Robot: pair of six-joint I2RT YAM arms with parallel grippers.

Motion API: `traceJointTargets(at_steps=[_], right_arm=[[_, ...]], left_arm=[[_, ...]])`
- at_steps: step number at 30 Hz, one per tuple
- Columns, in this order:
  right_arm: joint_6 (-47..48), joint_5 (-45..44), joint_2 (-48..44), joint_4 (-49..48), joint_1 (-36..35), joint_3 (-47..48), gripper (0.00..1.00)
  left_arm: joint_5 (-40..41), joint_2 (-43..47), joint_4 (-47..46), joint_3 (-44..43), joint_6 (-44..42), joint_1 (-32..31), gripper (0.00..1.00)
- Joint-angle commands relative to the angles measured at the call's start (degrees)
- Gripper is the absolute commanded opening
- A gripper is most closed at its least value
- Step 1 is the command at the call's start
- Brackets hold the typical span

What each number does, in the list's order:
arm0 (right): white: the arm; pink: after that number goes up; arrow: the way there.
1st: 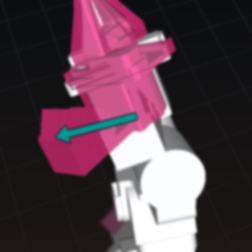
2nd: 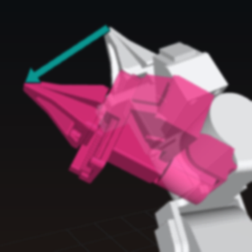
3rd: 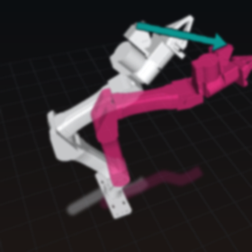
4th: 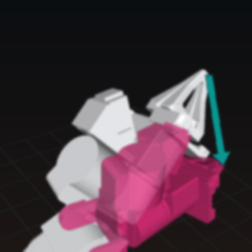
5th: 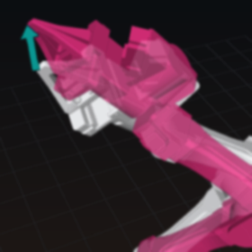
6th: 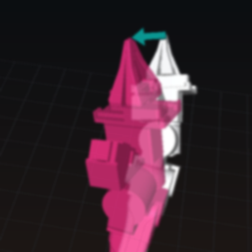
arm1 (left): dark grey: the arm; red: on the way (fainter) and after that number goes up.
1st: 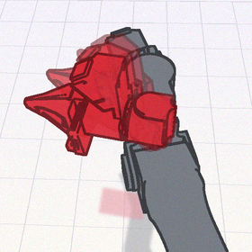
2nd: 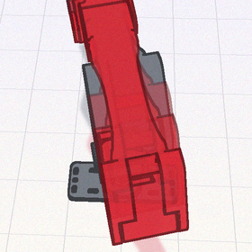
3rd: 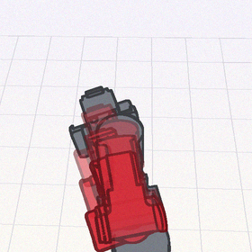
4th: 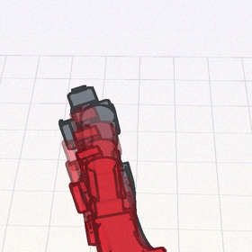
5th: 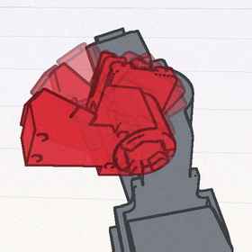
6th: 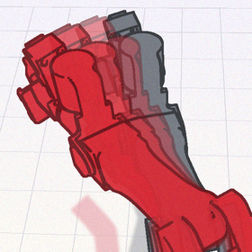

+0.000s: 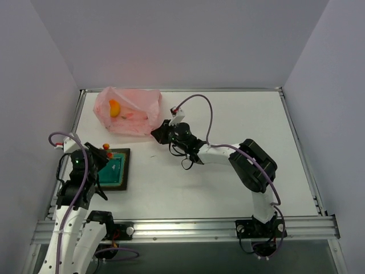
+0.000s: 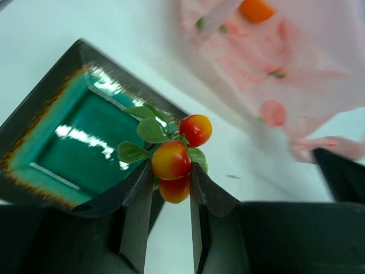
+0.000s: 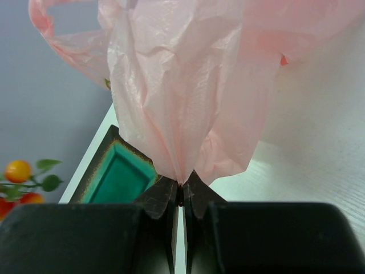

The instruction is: Take the fake fruits out of the plastic bag

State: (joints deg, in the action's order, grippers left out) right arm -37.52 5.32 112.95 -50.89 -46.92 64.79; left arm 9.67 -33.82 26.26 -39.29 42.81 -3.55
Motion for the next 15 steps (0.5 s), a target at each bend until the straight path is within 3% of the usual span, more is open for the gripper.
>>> traceJointTargets(at_steps=[1,10,14,15], right_arm=[[0.34,0.21,-5.36,-3.25,0.16,-1.51,0.00],[1.48,1.80,-7.92,-3.25,-1.16,-3.89,0.00],[2.18,2.15,-8.00,-1.67,-1.25,-2.84,0.00],[2.36,2.24,-8.00,-1.23,-1.34,-2.66,0.00]], left_arm=[[6.76,-1.07,6.53,2.63,1.93,0.39,0.02],[15.28,-13.71,-4.63,5.71,7.11,1.00,0.02],[18.19,-17.24,-4.29,5.45,10.36,1.09,0.02],[18.19,-17.33,-4.03,5.45,10.63,1.09,0.12]])
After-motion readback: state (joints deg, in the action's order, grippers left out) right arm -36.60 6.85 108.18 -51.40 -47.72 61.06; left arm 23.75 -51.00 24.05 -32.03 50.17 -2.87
